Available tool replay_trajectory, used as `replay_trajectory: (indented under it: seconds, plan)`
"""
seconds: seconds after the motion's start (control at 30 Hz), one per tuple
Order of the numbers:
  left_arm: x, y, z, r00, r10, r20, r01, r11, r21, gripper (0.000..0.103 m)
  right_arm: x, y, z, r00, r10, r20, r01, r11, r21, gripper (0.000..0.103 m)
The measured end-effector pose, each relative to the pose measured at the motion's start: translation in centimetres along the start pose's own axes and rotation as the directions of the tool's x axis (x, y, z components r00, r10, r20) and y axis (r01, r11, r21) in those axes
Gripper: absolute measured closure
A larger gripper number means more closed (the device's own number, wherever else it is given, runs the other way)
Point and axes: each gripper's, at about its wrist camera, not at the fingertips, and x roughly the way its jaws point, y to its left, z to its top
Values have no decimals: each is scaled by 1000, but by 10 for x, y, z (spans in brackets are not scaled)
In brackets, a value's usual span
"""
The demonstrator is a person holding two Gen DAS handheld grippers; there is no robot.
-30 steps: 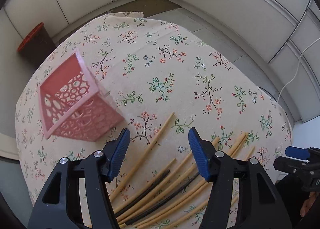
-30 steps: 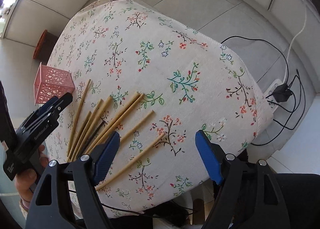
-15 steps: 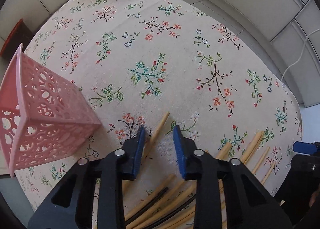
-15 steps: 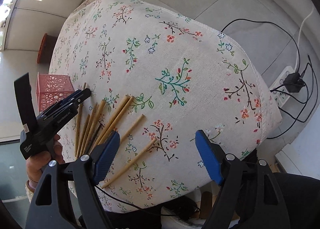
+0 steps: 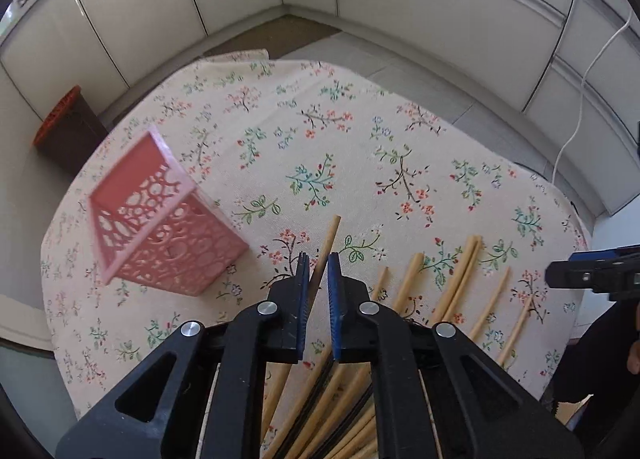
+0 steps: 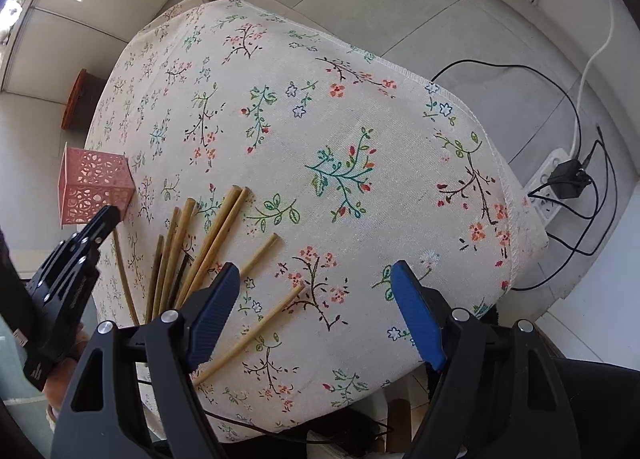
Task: Organize utensils
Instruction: 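Close the right tool on a wooden chopstick while the left tool lifts its chopstick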
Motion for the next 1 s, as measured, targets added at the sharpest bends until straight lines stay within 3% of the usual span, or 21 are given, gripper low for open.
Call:
replay_trajectory:
  seconds: [0.13,0.27,0.6,0.83,1.0]
  plan:
    - [-48,-3,-9,994,24,108,-21,999,-25,95,4,10,-9,998,-57,11,57,997,-51,27]
    - [-94,-6,-32,978,30,208,-20,998,-53,95,8,8,-16,996,-91,0,91,995,-30,27]
    - [-150,-4,-72,930,34,365,10,993,-117,95,25,27,-40,991,-118,-68,123,990,72,27]
    - [-177,3,-81,884,26,467,47,989,-143,98,37,46,-37,974,-223,-28,225,961,162,48]
    - [-183,9,-81,862,13,507,79,984,-159,99,37,55,-38,956,-293,31,282,941,188,80]
